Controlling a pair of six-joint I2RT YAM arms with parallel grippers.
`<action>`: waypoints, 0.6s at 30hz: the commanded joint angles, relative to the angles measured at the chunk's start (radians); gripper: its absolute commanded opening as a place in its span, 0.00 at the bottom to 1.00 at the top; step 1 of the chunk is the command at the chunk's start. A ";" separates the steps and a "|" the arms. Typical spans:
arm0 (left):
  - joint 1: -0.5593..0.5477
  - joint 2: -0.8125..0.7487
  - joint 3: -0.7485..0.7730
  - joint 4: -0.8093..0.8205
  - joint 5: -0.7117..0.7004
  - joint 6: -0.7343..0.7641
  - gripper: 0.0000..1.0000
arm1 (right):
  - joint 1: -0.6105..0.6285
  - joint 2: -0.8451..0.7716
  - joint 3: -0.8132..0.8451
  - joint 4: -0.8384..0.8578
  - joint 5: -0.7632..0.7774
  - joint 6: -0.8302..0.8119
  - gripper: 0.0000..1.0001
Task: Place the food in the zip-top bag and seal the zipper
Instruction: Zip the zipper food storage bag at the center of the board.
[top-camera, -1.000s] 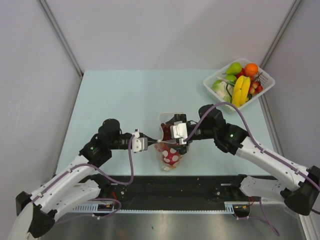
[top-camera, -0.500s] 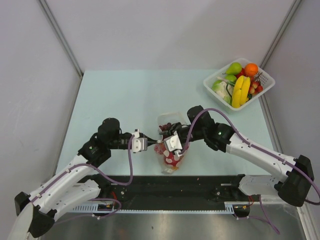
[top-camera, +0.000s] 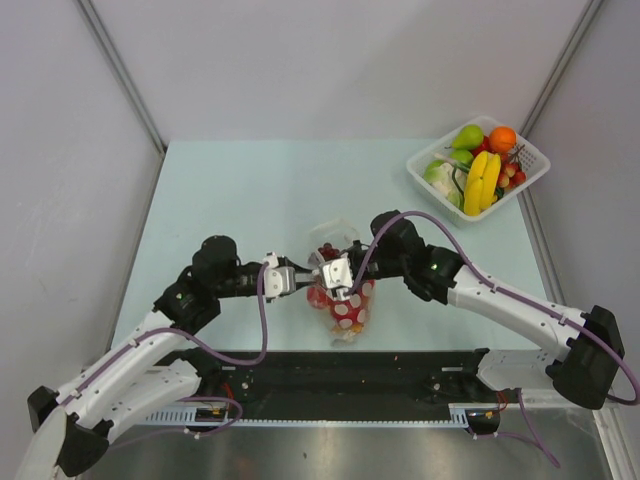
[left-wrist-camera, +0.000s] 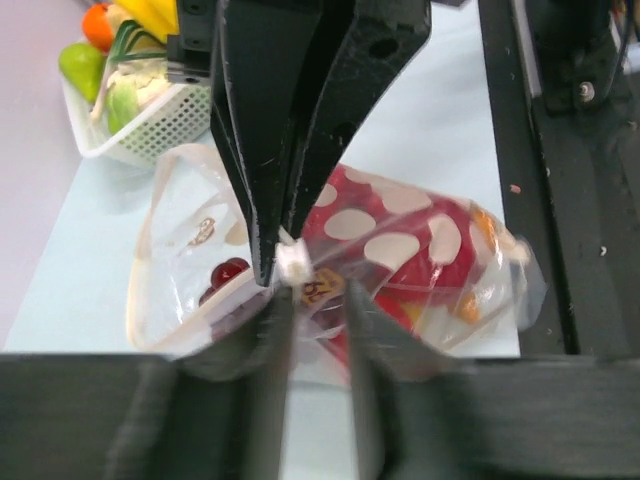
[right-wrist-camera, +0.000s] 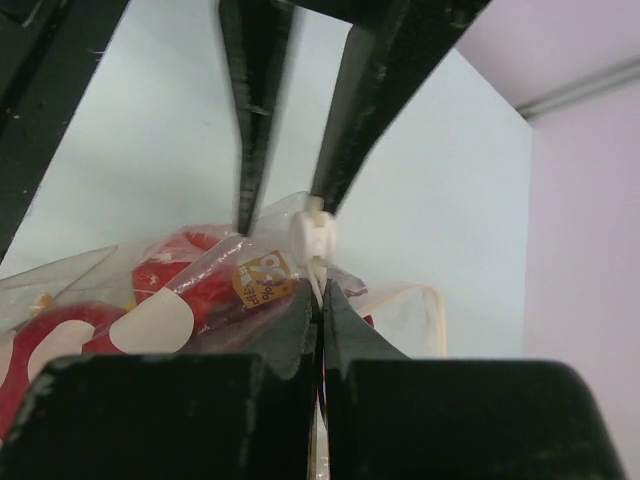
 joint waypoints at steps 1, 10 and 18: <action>-0.009 -0.019 -0.017 0.138 -0.102 -0.193 0.38 | 0.000 -0.029 0.054 0.139 0.090 0.123 0.00; -0.009 0.025 -0.054 0.292 -0.224 -0.408 0.48 | 0.000 -0.041 0.054 0.159 0.111 0.190 0.00; -0.009 0.059 -0.056 0.312 -0.187 -0.367 0.06 | 0.000 -0.063 0.053 0.128 0.126 0.202 0.00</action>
